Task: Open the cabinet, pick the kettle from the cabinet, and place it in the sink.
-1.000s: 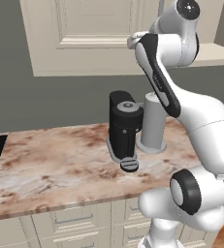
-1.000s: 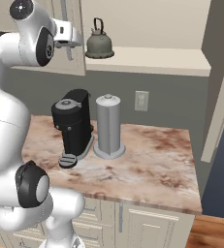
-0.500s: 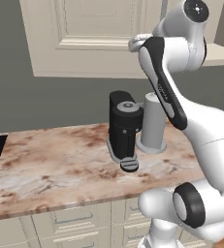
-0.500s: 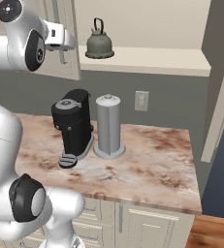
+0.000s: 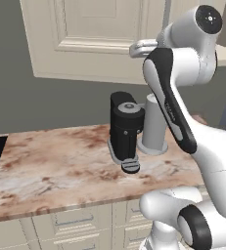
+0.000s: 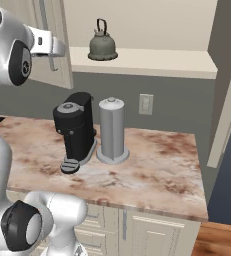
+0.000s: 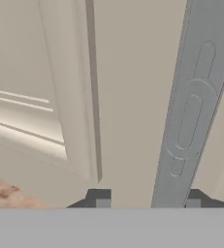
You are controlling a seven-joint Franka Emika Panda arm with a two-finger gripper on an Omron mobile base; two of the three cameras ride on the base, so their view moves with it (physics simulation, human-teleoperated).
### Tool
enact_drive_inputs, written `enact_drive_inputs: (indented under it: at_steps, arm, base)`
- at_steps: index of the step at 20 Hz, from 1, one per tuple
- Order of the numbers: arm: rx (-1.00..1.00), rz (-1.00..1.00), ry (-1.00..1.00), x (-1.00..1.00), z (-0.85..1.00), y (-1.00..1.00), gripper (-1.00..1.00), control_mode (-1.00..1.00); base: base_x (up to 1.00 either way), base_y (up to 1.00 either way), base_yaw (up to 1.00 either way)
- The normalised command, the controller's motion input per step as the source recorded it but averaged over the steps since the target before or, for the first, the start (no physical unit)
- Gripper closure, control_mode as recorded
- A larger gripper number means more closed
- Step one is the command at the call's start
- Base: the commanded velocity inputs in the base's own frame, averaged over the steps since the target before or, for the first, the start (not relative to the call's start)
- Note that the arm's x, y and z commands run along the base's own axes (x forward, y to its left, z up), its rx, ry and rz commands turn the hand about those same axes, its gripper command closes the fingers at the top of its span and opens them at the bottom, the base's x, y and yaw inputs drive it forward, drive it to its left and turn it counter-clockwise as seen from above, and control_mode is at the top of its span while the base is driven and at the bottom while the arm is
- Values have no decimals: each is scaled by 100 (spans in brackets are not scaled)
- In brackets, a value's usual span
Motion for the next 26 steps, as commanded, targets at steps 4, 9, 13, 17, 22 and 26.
enact_drive_inputs:
  at_steps: [4, 9, 13, 17, 22, 26]
  arm:
    - [2, 0, -5, -42, -35, 100, 100, -100]
    - [1, 0, -4, -40, -34, 100, 100, -100]
    - [1, 0, -2, -35, -35, 100, 100, -100]
    - [2, 0, -1, -29, -36, 100, 100, -100]
    - [2, 0, 0, -22, -38, 95, -100, -100]
    - [1, -1, -2, -30, -28, 32, -100, -100]
  base:
    - [0, 0, 0]
    - [0, 0, 0]
    - [0, 0, 0]
    - [0, 0, 0]
    - [0, 0, 0]
    - [0, 0, 0]
